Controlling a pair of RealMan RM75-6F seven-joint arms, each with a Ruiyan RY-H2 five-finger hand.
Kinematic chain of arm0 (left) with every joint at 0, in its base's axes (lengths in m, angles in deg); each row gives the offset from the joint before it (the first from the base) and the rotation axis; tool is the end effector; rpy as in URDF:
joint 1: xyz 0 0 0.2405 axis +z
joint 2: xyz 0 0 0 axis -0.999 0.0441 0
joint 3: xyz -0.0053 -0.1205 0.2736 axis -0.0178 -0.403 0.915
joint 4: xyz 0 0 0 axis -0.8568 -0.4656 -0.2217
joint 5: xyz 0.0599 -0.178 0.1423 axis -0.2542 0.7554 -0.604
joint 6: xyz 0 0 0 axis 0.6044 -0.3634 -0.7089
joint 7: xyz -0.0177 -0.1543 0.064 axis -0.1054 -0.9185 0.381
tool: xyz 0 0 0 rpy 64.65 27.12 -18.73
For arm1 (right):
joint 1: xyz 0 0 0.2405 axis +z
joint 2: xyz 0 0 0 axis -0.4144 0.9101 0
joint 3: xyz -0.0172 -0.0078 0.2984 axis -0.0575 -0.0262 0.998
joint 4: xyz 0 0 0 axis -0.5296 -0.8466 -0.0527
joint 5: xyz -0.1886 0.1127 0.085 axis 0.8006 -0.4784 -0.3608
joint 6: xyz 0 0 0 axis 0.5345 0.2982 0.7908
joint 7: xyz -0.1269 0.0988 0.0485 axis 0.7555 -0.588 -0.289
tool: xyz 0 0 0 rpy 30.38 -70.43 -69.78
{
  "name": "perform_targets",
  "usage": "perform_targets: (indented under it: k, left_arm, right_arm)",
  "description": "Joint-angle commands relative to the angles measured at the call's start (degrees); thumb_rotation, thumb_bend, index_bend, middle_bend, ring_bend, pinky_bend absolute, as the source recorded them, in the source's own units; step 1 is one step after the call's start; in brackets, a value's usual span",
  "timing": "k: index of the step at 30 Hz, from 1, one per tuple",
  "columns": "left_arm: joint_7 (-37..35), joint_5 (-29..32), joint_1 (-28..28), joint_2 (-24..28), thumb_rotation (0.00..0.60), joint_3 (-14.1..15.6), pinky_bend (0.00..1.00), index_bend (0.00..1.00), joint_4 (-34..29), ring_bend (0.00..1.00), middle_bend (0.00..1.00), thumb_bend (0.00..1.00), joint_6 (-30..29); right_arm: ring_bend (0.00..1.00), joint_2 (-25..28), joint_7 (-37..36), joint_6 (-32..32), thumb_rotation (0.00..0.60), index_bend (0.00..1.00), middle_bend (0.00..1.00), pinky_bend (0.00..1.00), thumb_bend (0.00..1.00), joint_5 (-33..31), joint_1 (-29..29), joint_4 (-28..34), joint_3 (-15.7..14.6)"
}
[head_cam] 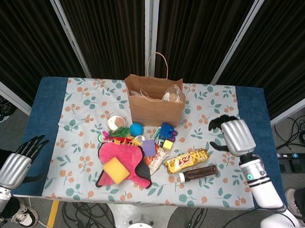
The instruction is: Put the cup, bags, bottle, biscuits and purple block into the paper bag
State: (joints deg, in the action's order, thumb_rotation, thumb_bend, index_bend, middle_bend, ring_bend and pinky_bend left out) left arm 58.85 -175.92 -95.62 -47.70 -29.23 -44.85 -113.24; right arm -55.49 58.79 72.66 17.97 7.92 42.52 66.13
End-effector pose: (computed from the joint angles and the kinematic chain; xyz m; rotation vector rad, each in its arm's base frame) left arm -0.3748 0.2039 0.1070 -1.6306 -0.8961 -1.0015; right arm -0.1899 -0.3498 0.1262 1.7427 -0.8408 1.0168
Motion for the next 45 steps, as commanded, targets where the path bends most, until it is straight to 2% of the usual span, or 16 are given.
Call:
perform_targets:
  k: [1,5,8,13,16,22,25,37,45]
  left_arm:
    - [0.31,-0.01,0.24,0.03,0.600,0.12,0.19,0.09,-0.19,0.06,0.07,0.00,-0.22]
    - [0.74,0.00,0.61,-0.01,0.600,0.21,0.19,0.09,-0.26,0.06,0.07,0.00,-0.63]
    - [1.00,-0.11,0.84,-0.04,0.600,0.23,0.19,0.09,-0.31,0.06,0.07,0.00,-1.05]
    - [1.13,-0.16,1.07,-0.07,0.600,0.29,0.19,0.09,-0.25,0.06,0.07,0.00,-1.32]
    - [1.02,-0.15,1.17,-0.22,0.600,0.32,0.19,0.09,0.04,0.06,0.07,0.00,-1.37]
    - [0.81,-0.54,1.32,-0.68,0.600,0.25,0.19,0.09,0.96,0.06,0.07,0.00,-2.04]
    - [0.37,-0.47,1.37,-0.77,0.600,0.15,0.19,0.09,1.33,0.06,0.07,0.00,-2.22]
    - [-0.39,-0.55,1.39,-0.95,0.600,0.23,0.19,0.09,2.05,0.06,0.07,0.00,-2.24]
    - [-0.71,-0.63,1.57,-0.96,0.600,0.28,0.19,0.09,2.34,0.06,0.07,0.00,-2.59]
  right_arm:
    - [0.32,-0.24,-4.36,-3.58,0.600,0.48,0.47,0.41,0.05,11.03,-4.65,-5.53,-8.84]
    - [0.32,-3.14,-6.17,-3.50,0.600,0.48,0.46,0.41,0.03,17.95,-5.44,-10.92,-12.49]
    - [0.28,-5.43,-8.79,-4.05,0.600,0.45,0.43,0.37,0.00,22.26,-5.23,-14.86,-14.71]
    - [0.23,-8.36,-9.50,-3.66,0.600,0.40,0.39,0.33,0.00,26.04,-5.19,-19.37,-16.36]
    - [0.21,-10.07,-9.58,-2.71,0.600,0.39,0.38,0.31,0.00,27.26,-5.39,-21.42,-16.58]
    - [0.10,-13.28,-9.24,-1.49,0.600,0.27,0.28,0.18,0.00,27.85,-5.71,-24.81,-16.28]
    - [0.07,-14.90,-9.84,-0.52,0.600,0.24,0.26,0.14,0.00,28.05,-6.05,-26.37,-16.19]
    - [0.12,-19.25,-10.31,-1.05,0.600,0.24,0.29,0.18,0.00,26.57,-7.18,-30.88,-16.95]
    - [0.17,-23.87,-10.74,-0.88,0.600,0.29,0.33,0.24,0.05,25.26,-7.03,-34.58,-15.46]
